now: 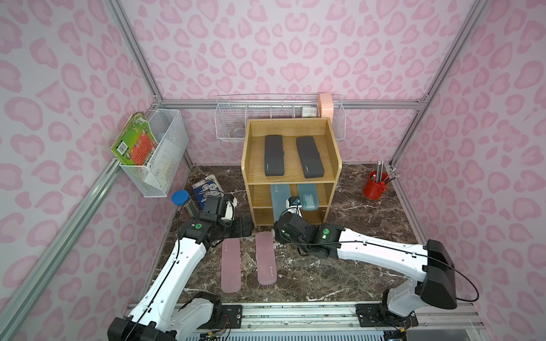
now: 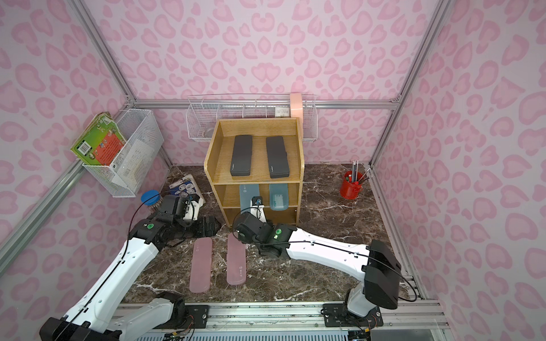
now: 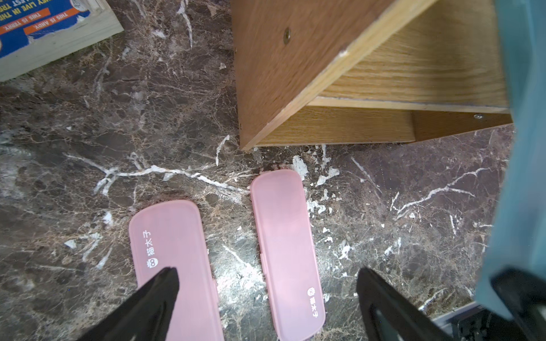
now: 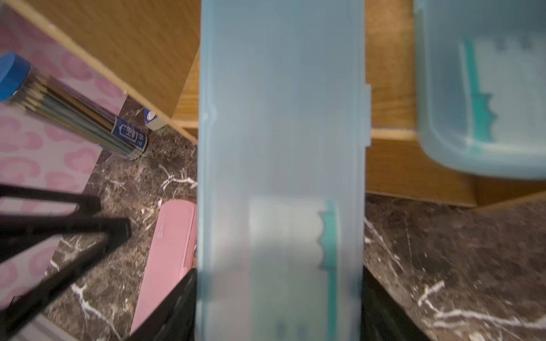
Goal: Place the pencil cases on the shelf according to color
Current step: Place the pencil case on the shelf.
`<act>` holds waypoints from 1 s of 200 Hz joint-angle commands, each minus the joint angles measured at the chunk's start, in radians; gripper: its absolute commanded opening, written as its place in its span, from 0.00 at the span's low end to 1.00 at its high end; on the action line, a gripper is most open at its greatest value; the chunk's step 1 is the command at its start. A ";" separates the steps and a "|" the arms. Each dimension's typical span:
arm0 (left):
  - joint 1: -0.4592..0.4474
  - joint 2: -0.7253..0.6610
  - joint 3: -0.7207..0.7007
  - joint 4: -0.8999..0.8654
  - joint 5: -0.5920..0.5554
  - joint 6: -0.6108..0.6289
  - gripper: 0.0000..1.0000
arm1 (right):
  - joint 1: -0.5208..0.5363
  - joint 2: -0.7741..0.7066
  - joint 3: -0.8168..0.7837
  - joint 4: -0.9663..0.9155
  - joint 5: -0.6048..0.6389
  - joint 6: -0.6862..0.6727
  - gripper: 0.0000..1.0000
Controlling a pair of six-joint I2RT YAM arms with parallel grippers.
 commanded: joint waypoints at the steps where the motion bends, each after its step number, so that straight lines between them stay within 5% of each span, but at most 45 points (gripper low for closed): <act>1: 0.000 0.008 0.008 0.000 0.035 -0.006 0.99 | -0.045 0.069 0.087 0.038 -0.040 -0.049 0.61; 46: 0.000 0.024 0.008 0.007 0.080 -0.009 0.99 | -0.116 0.186 0.231 0.008 -0.096 -0.038 0.71; 102: 0.004 0.047 0.013 0.011 0.120 -0.011 0.99 | -0.116 0.154 0.190 0.042 -0.140 -0.037 0.87; 200: 0.006 -0.004 0.009 0.006 0.072 -0.014 0.99 | 0.023 -0.024 -0.022 0.059 -0.044 0.023 0.85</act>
